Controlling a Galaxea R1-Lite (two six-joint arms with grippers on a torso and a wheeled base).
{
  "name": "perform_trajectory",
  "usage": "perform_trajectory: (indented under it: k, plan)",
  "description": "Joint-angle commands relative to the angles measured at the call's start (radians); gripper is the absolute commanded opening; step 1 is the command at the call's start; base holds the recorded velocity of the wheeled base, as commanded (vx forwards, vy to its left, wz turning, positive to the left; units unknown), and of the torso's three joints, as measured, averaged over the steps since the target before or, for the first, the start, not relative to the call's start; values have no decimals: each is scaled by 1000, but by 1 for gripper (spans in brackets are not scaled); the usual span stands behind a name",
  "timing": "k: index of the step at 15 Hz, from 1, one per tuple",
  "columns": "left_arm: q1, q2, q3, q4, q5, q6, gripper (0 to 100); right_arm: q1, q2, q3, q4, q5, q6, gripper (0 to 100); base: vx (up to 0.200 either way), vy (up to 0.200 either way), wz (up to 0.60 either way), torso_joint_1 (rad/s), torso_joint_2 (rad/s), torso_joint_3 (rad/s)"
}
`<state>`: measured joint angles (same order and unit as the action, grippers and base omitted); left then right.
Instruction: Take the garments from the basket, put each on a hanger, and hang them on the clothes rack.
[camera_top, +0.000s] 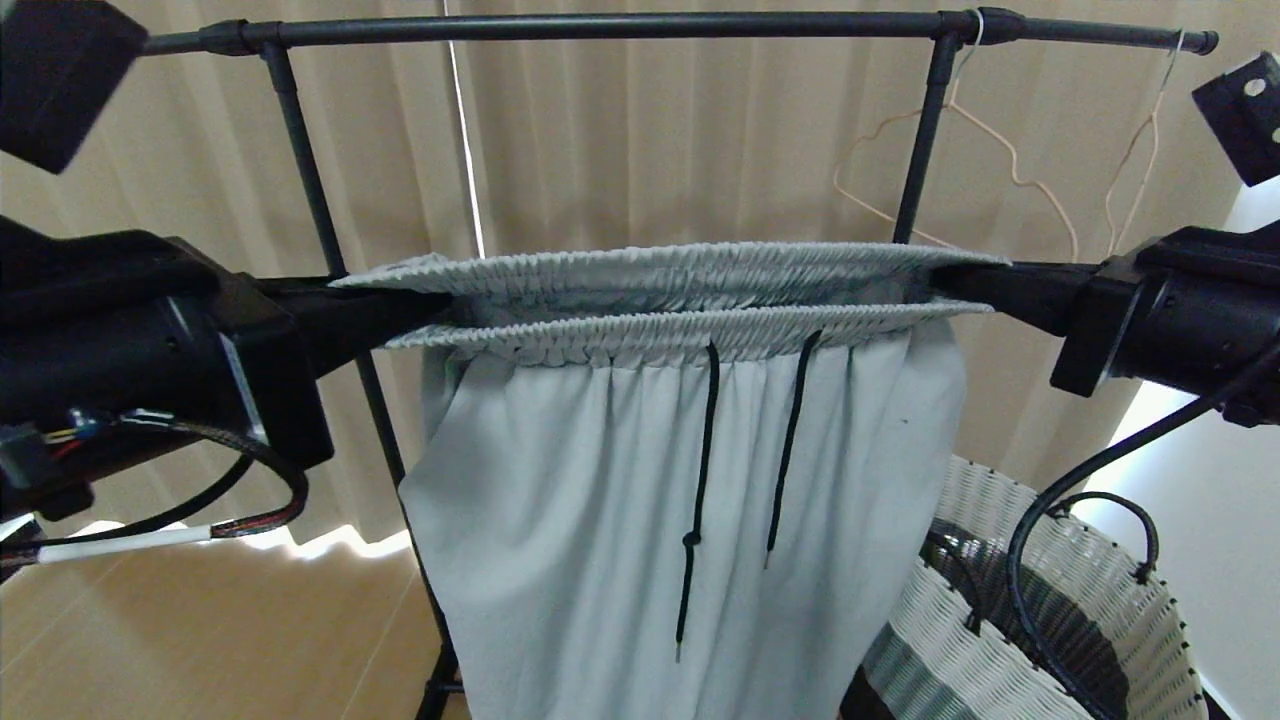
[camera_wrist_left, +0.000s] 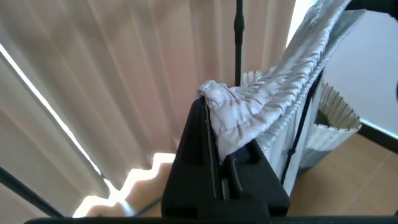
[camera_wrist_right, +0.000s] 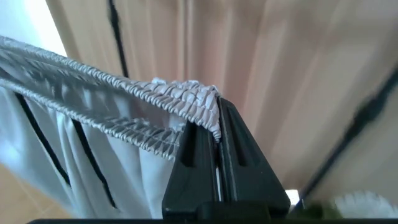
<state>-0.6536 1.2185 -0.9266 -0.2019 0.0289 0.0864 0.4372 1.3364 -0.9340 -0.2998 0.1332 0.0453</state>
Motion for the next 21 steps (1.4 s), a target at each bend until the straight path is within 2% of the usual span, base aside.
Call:
perform_trajectory:
  k: [1,3,6,12,18,19,21]
  plan:
    - [0,70,-24,-14,2,-4,0,-12,12,-25,-2,-14,1,0,0,0,0,0,0,0]
    - [-3,121,-86,-82,-1,-4,0,-12,9,-54,-7,-21,7,0,0,0,0,0,0,0]
    - [-14,174,-178,-91,2,-4,0,-12,14,-108,-48,-18,7,0,0,0,0,0,0,0]
    - [-12,242,-202,-94,6,3,0,-12,23,-106,-70,-24,4,0,0,0,0,0,0,0]
    - [-12,297,-228,-94,48,6,0,-32,-57,-69,41,-46,-4,0,0,0,0,0,0,0]
    - [-12,303,-233,-93,49,6,0,-48,-74,-72,87,-58,-5,0,0,0,0,0,0,0]
    - [-14,320,-255,-93,49,4,0,-45,-80,-69,97,-95,-5,0,0,0,0,0,0,0]
